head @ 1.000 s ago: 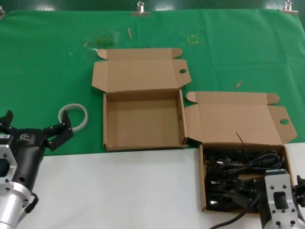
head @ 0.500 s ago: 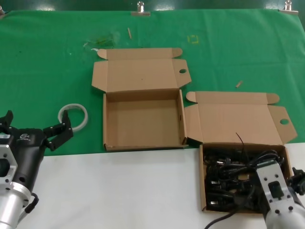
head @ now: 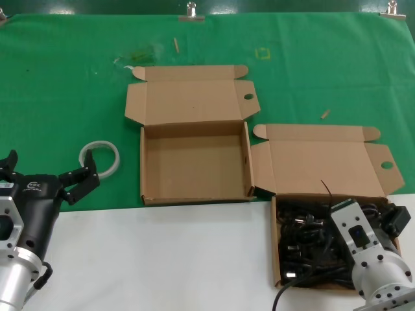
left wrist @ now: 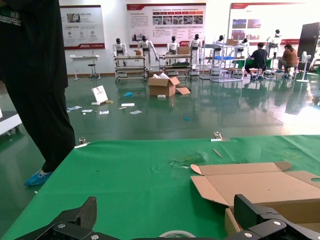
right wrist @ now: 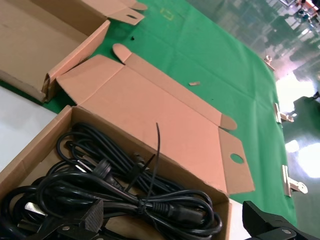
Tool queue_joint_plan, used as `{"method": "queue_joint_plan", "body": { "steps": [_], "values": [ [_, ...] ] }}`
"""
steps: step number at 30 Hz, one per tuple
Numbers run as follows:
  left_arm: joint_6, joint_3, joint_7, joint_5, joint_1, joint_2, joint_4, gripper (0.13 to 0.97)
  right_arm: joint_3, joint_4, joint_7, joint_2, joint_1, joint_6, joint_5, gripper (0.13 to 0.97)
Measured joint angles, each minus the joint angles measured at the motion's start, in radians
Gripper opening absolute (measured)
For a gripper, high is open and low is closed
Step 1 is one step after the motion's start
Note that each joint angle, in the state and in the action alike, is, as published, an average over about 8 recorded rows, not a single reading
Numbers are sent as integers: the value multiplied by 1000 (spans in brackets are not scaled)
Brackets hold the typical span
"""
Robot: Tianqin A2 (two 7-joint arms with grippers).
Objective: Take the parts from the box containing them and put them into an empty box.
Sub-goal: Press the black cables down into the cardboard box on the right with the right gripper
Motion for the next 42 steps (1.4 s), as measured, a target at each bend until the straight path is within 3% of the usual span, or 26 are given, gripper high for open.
{"method": "queue_joint_plan", "body": {
  "steps": [24,33,42],
  "values": [
    [0,0,0,0,0,0,0,965,12,-94,-14,0,20,-78,2,946],
    [0,0,0,0,0,0,0,965,12,-106,-44,0,40,-89,2,861],
    [0,0,0,0,0,0,0,965,13,-120,-40,0,40,-105,2,710]
  ]
}}
